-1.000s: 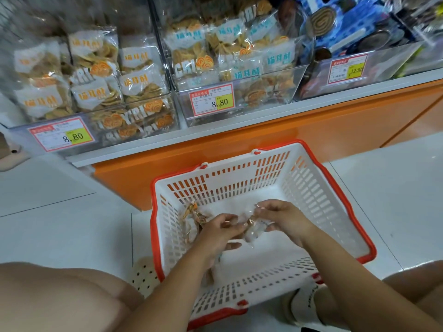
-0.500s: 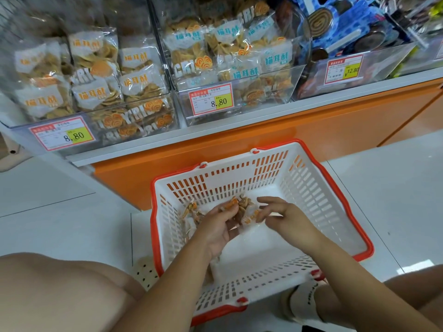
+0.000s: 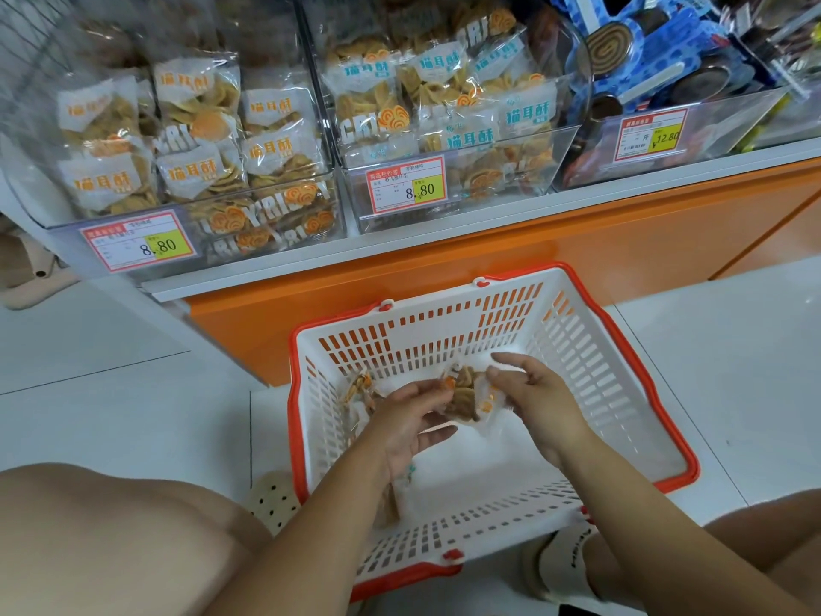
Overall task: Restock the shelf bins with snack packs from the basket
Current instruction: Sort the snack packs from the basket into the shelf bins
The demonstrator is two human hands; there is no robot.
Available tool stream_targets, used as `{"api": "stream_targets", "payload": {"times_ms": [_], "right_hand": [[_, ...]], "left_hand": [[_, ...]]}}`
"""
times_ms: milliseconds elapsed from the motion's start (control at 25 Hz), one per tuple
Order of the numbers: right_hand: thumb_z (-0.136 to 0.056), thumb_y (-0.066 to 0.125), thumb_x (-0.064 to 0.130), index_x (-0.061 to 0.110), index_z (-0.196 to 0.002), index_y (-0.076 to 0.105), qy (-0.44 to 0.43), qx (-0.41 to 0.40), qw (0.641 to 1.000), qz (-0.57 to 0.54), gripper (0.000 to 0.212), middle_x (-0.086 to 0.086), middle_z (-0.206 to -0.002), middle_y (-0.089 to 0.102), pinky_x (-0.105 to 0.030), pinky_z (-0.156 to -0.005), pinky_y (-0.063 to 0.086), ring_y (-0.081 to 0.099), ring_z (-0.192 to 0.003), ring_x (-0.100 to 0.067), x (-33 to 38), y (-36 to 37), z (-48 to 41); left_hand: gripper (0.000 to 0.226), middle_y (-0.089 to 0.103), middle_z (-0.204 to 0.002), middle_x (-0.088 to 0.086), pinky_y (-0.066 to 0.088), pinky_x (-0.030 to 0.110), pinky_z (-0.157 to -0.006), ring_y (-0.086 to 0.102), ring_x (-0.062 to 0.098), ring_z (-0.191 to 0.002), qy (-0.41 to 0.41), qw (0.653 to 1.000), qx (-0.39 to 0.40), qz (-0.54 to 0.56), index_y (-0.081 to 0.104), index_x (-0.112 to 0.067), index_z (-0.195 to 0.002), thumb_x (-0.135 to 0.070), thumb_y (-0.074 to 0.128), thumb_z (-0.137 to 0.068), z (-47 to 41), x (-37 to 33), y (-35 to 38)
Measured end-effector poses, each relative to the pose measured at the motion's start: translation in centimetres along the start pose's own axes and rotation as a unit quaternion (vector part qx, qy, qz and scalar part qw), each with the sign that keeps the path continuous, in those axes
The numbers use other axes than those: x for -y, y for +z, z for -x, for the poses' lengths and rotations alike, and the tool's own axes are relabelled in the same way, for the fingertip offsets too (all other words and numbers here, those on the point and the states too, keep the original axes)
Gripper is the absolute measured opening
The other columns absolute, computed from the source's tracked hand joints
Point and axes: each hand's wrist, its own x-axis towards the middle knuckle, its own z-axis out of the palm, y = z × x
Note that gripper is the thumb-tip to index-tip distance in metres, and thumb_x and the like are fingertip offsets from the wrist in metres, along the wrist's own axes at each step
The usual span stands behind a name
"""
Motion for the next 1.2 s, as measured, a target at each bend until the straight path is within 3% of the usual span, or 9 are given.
{"api": "stream_targets", "payload": {"times_ms": [120, 240, 360, 440, 600, 840, 960, 1120, 1200], "right_hand": [[-0.092, 0.064, 0.021, 0.011, -0.121, 0.059, 0.054, 0.076, 0.994, -0.058, 0.031, -0.012, -0.114, 0.070, -0.041, -0.096, 0.052, 0.067, -0.106, -0.028, -0.2, 0.5, 0.4], [-0.092, 0.063, 0.010, 0.007, -0.107, 0.064, 0.028, 0.024, 0.999, -0.015, 0.016, -0.013, -0.102, 0.073, -0.035, -0.087, 0.054, 0.069, -0.095, -0.025, -0.7, 1.2, 0.8], [-0.096, 0.056, 0.010, 0.004, -0.104, 0.068, 0.004, 0.001, 1.000, -0.001, 0.016, -0.014, -0.097, 0.074, -0.030, -0.077, 0.053, 0.069, -0.088, -0.024, -0.4, 0.6, 0.5], [-0.097, 0.054, 0.009, 0.003, -0.106, 0.069, 0.004, 0.001, 1.000, 0.011, 0.019, -0.014, -0.098, 0.074, -0.030, -0.075, 0.054, 0.069, -0.084, -0.023, -0.1, 0.2, 0.4], [-0.098, 0.052, 0.009, 0.003, -0.108, 0.068, 0.011, 0.011, 1.000, 0.007, 0.020, -0.017, -0.101, 0.073, -0.032, -0.076, 0.055, 0.069, -0.087, -0.025, -0.1, 0.4, 0.5], [-0.097, 0.056, 0.023, 0.011, -0.113, 0.065, 0.002, 0.040, 0.999, -0.013, 0.022, -0.012, -0.105, 0.072, -0.036, -0.084, 0.057, 0.070, -0.095, -0.026, 1.4, 1.2, 1.5], [-0.089, 0.068, 0.026, 0.021, -0.108, 0.063, -0.059, 0.046, 0.994, 0.075, 0.021, -0.002, -0.100, 0.071, -0.030, -0.079, 0.057, 0.070, -0.095, -0.018, 4.1, 3.1, 2.1], [-0.080, 0.077, 0.016, 0.006, -0.099, 0.062, -0.176, 0.017, 0.971, 0.159, 0.026, -0.005, -0.074, 0.057, -0.018, -0.062, 0.043, 0.056, -0.071, -0.013, 10.2, 6.1, 3.1], [-0.078, 0.078, 0.017, 0.004, -0.098, 0.062, -0.231, 0.033, 0.955, 0.181, 0.028, -0.009, -0.072, 0.055, -0.015, -0.056, 0.041, 0.053, -0.063, -0.015, 14.0, 8.0, 3.7]], "left_hand": [[0.036, 0.073, -0.105, 0.015, 0.061, 0.036, -0.077, 0.071, 0.028, -0.097, 0.012, 0.999, -0.011, 0.040, 0.059, -0.011, -0.120, 0.004, 0.065, -0.087, 0.0, 0.4, -0.1], [0.043, 0.072, -0.109, 0.013, 0.058, 0.043, -0.084, 0.069, 0.030, -0.103, 0.012, 0.999, 0.006, 0.037, 0.057, -0.019, -0.120, 0.006, 0.065, -0.086, 0.2, 0.5, 0.1], [0.027, 0.073, -0.108, 0.010, 0.055, 0.049, -0.090, 0.067, 0.029, -0.106, -0.006, 1.000, 0.014, 0.004, 0.064, -0.018, -0.113, -0.012, 0.070, -0.087, 0.1, 0.4, 0.1], [0.019, 0.074, -0.105, 0.012, 0.056, 0.044, -0.088, 0.068, 0.029, -0.105, -0.007, 1.000, 0.010, -0.005, 0.068, -0.014, -0.107, -0.019, 0.069, -0.089, 0.1, 0.5, -0.1], [0.012, 0.075, -0.095, 0.012, 0.058, 0.037, -0.082, 0.071, 0.026, -0.090, 0.026, 0.999, -0.010, -0.017, 0.070, -0.010, -0.101, -0.009, 0.067, -0.089, 0.1, 0.5, 0.1], [0.016, 0.074, -0.103, 0.013, 0.058, 0.037, -0.084, 0.072, 0.026, -0.094, 0.064, 0.997, -0.028, -0.035, 0.069, -0.009, -0.106, -0.008, 0.066, -0.090, 1.1, -0.2, 0.4], [0.015, 0.074, -0.105, 0.006, 0.059, 0.035, -0.084, 0.072, 0.020, -0.094, 0.126, 0.983, -0.058, -0.117, 0.068, -0.015, -0.106, -0.013, 0.065, -0.092, 2.7, -3.1, 1.2], [0.017, 0.073, -0.103, -0.003, 0.059, 0.037, -0.085, 0.071, 0.015, -0.093, 0.225, 0.941, -0.077, -0.239, 0.069, -0.028, -0.101, -0.027, 0.074, -0.085, 6.7, -10.0, 1.4], [0.016, 0.074, -0.095, -0.009, 0.059, 0.029, -0.079, 0.071, 0.008, -0.086, 0.282, 0.911, -0.080, -0.289, 0.068, -0.029, -0.099, -0.028, 0.075, -0.084, 9.4, -13.9, 1.2]]}}
